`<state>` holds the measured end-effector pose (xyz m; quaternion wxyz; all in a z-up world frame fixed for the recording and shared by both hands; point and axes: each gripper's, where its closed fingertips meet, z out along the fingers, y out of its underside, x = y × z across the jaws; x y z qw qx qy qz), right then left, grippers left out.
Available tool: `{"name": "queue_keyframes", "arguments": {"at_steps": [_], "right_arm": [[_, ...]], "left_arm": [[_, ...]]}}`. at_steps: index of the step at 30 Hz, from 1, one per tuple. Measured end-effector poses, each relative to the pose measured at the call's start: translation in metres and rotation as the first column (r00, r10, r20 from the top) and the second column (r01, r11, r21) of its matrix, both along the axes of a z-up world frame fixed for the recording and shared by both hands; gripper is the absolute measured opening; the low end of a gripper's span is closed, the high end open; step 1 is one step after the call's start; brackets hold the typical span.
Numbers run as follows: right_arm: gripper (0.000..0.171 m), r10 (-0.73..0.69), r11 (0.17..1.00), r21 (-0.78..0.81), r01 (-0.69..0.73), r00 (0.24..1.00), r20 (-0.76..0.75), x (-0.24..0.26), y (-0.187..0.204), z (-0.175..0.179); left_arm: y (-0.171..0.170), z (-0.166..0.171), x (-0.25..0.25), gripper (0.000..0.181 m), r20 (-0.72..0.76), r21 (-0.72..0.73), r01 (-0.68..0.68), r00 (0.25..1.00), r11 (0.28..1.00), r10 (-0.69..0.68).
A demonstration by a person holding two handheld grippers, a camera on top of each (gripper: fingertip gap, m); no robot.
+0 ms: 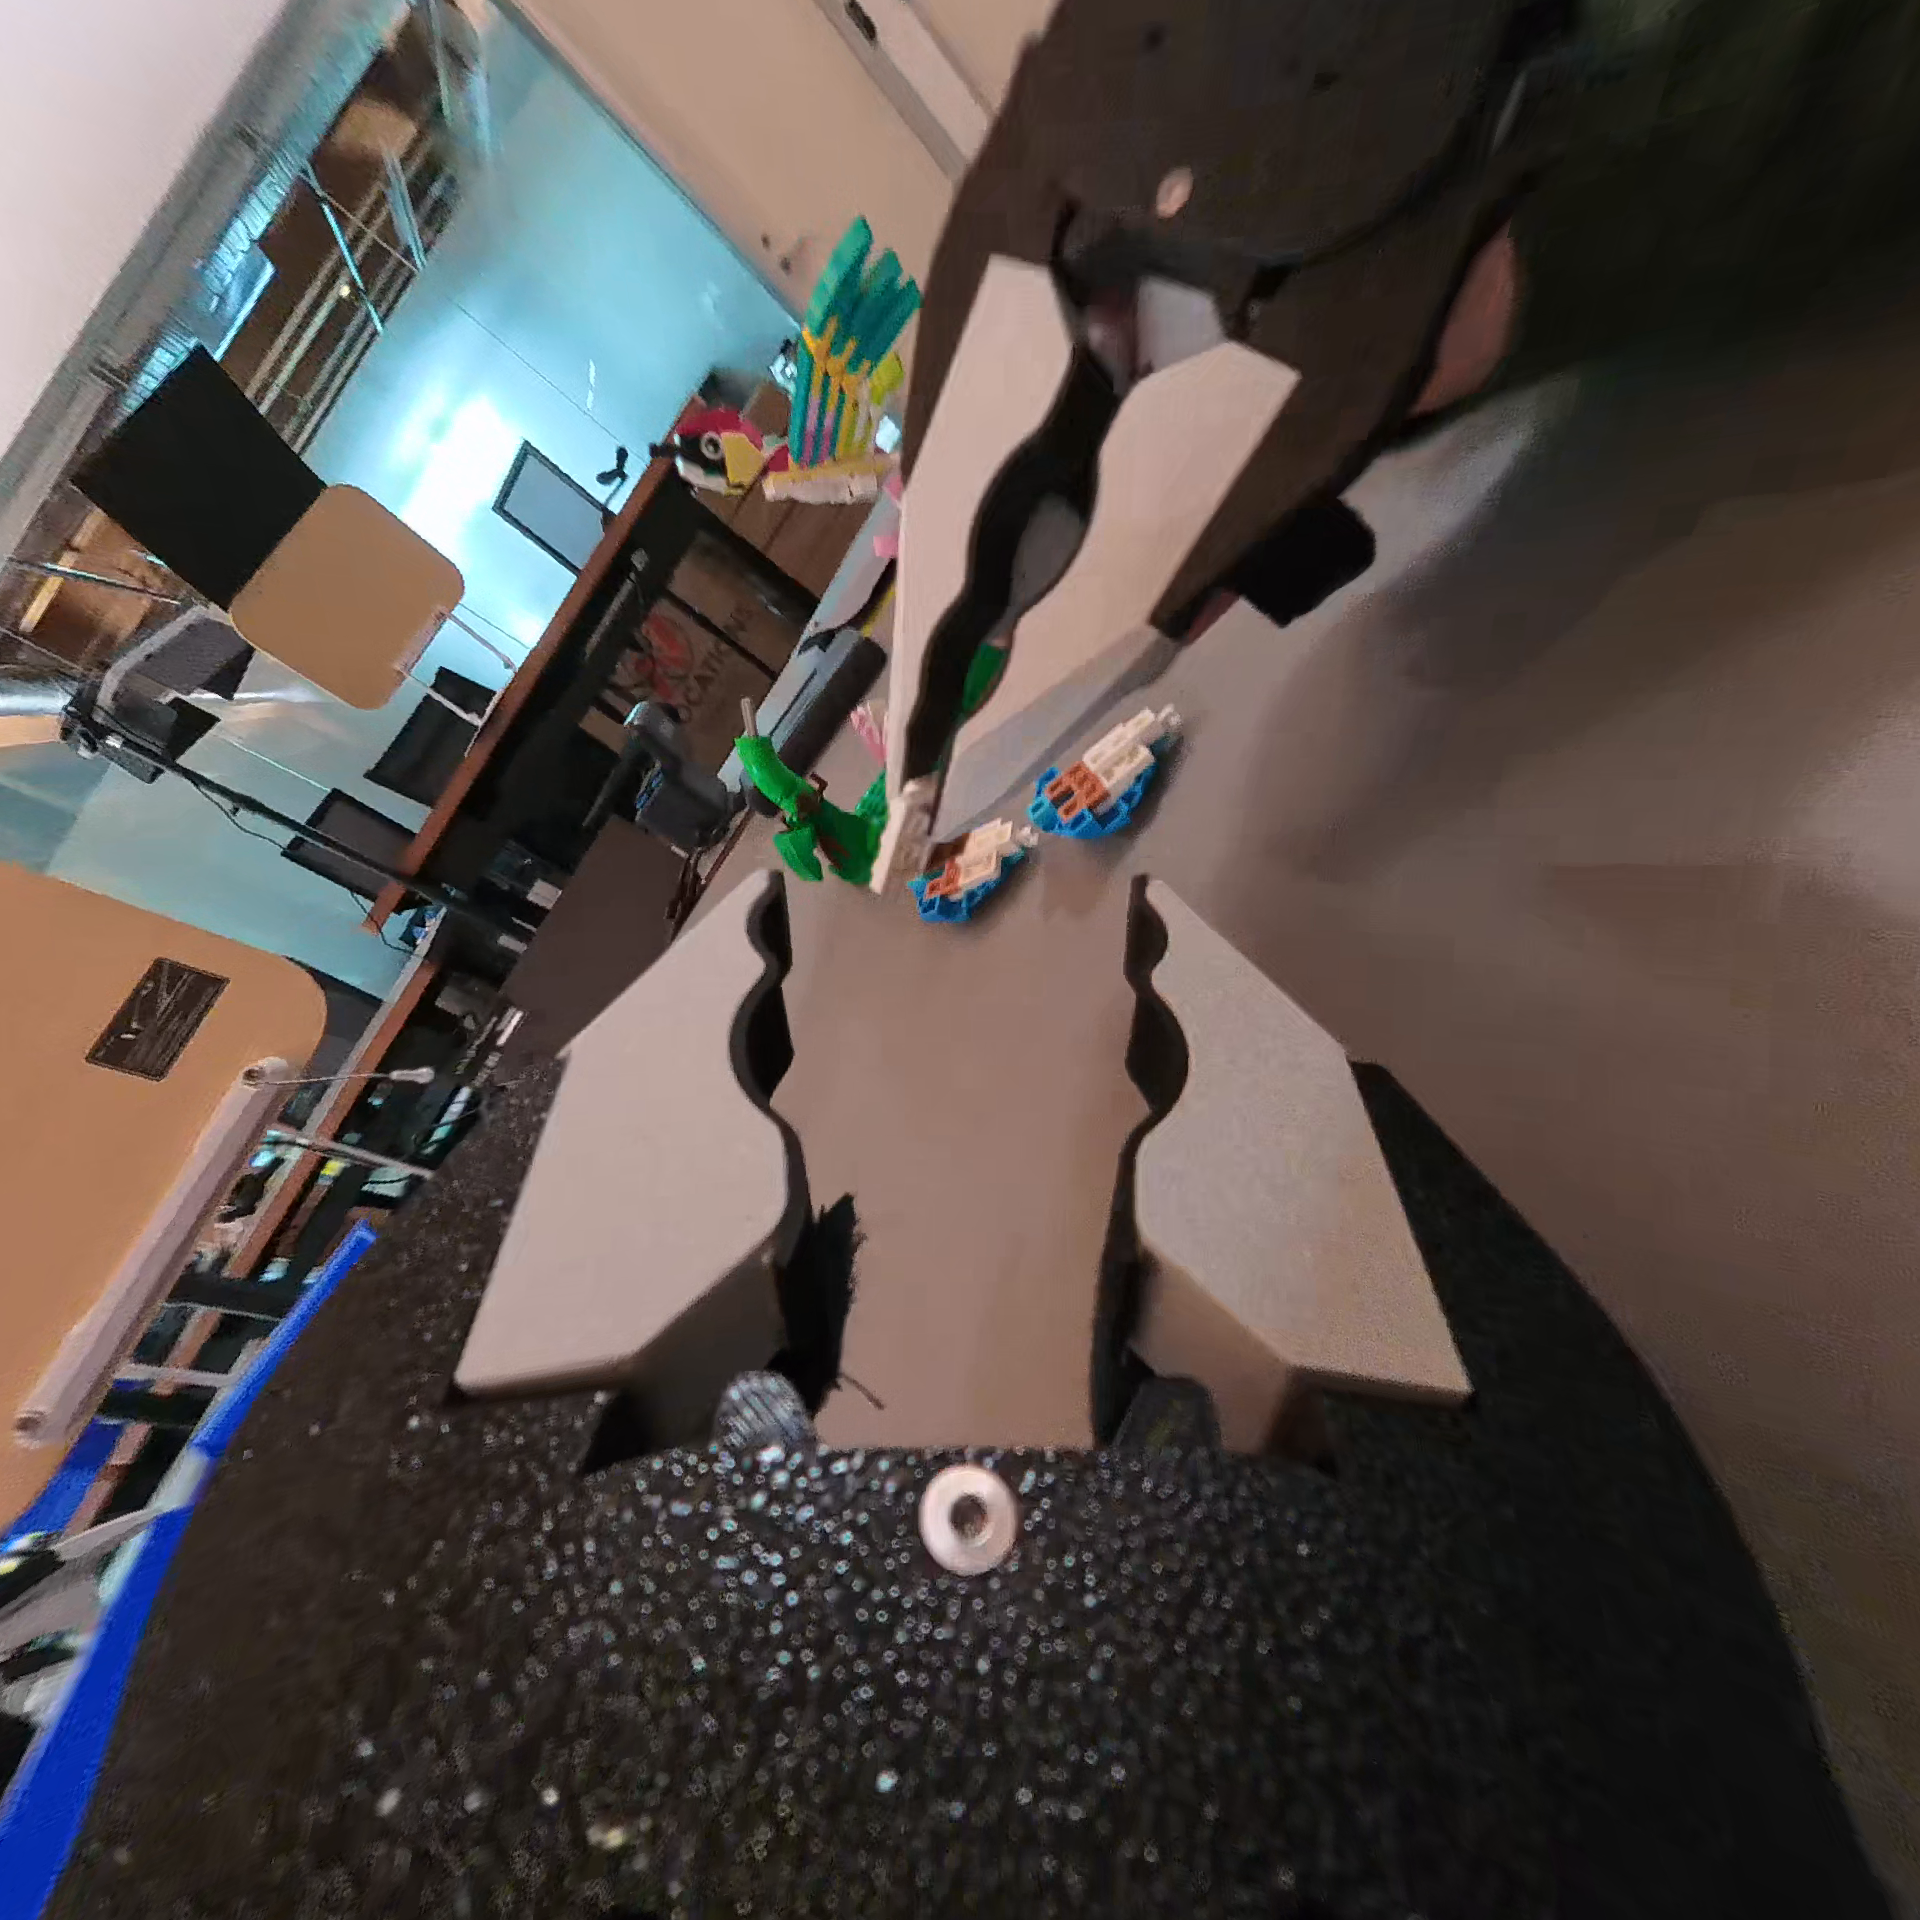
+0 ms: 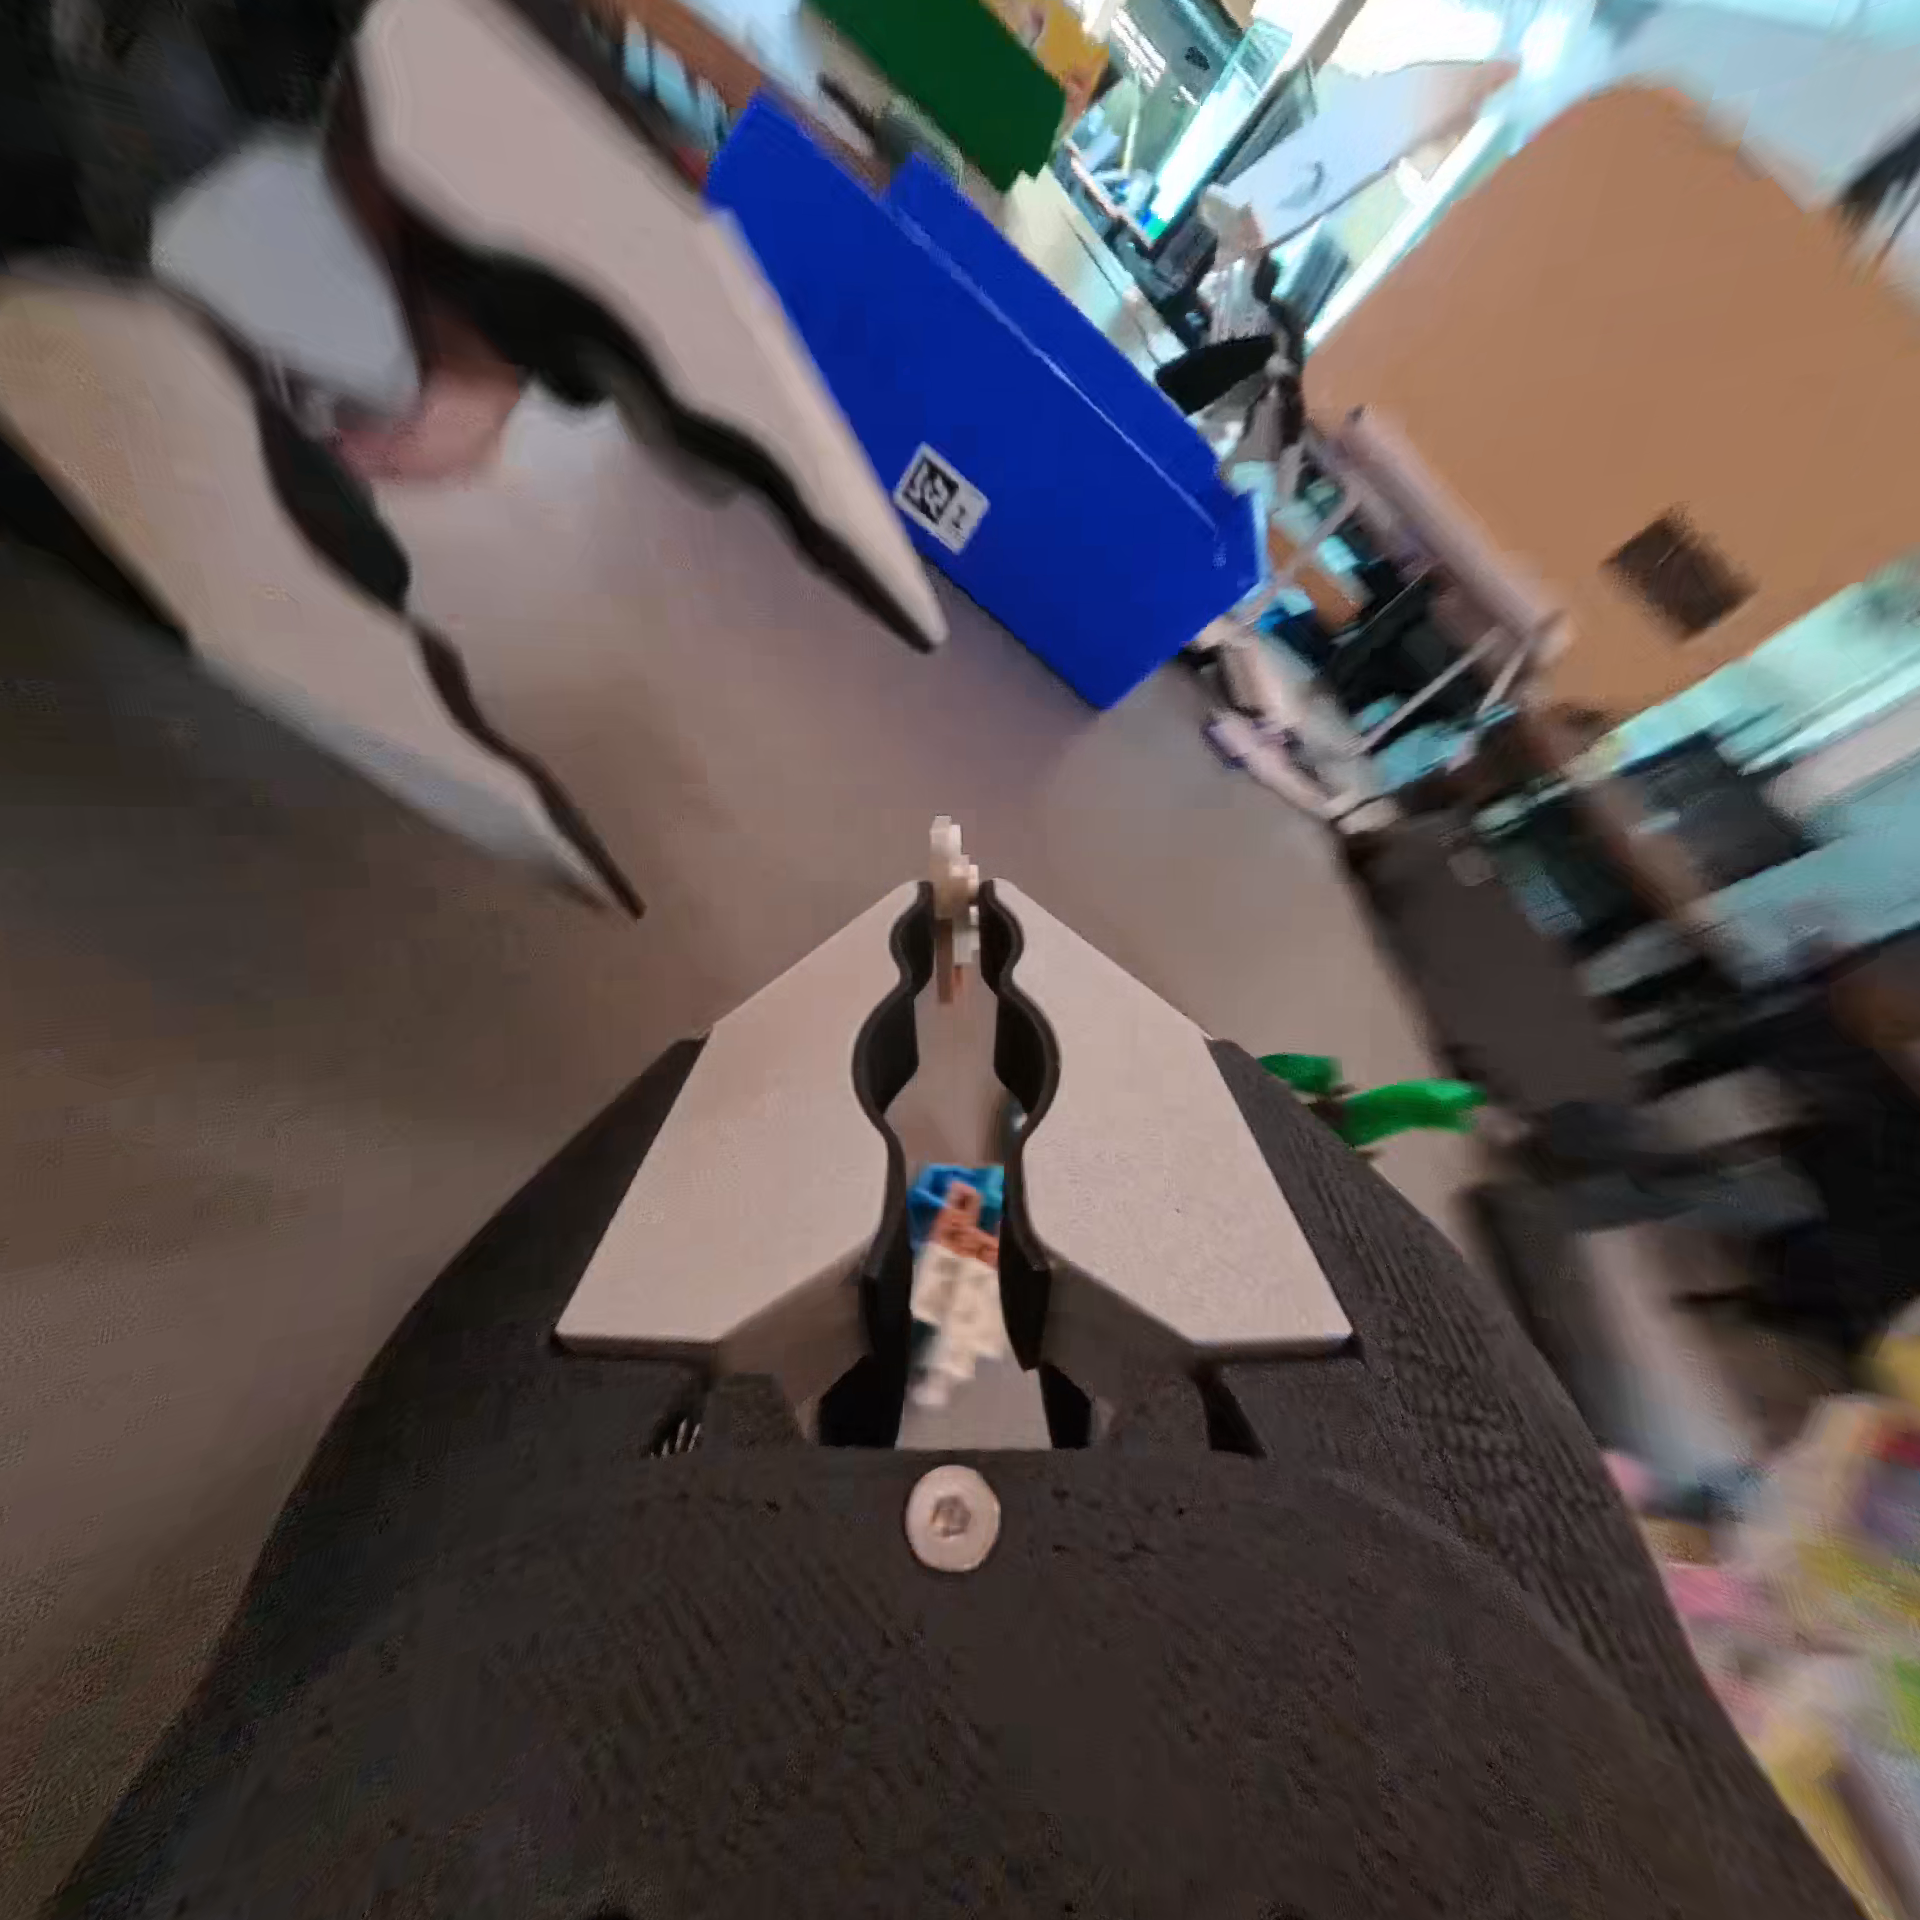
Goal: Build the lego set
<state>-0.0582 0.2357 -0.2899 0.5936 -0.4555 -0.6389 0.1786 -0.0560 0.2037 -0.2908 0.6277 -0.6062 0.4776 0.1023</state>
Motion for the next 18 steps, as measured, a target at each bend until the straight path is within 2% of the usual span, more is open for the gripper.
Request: {"name": "queue_keyframes", "arguments": {"at_steps": [2, 3, 7, 11, 13, 14, 18], "right_arm": [[0.006, 0.004, 0.97, 0.241, -0.025, 0.996, 0.089, -0.003, -0.009, -0.005], [0.006, 0.011, 0.946, 0.32, -0.05, 0.992, 0.123, -0.006, -0.015, -0.008], [0.005, 0.029, 0.851, 0.509, -0.13, 0.979, 0.203, -0.01, -0.029, -0.018], [0.005, 0.051, 0.844, 0.513, -0.159, 0.975, 0.218, -0.01, -0.033, -0.02], [0.005, 0.068, 0.846, 0.501, -0.182, 0.969, 0.237, -0.011, -0.035, -0.026], [0.005, 0.07, 0.853, 0.492, -0.175, 0.972, 0.223, -0.012, -0.035, -0.025], [0.022, 0.023, 0.901, 0.425, -0.089, 0.987, 0.159, -0.01, -0.022, -0.016]], "left_arm": [[0.0, -0.005, -0.002, 0.053, -0.102, 0.009, -0.012, 0.995, 1.0, 0.013], [0.001, -0.007, -0.004, 0.048, -0.155, 0.021, -0.025, 0.988, 0.999, 0.028], [0.002, -0.023, -0.007, 0.031, -0.316, 0.025, -0.054, 0.947, 0.998, 0.059], [0.005, -0.031, -0.006, 0.022, -0.391, 0.046, -0.06, 0.917, 0.997, 0.073], [0.007, -0.029, -0.009, 0.004, -0.422, 0.084, -0.075, 0.901, 0.994, 0.104], [0.007, -0.029, -0.01, 0.004, -0.431, 0.092, -0.078, 0.895, 0.993, 0.11], [0.012, -0.028, -0.019, 0.004, -0.339, 0.033, -0.146, 0.929, 0.989, 0.148]]}}
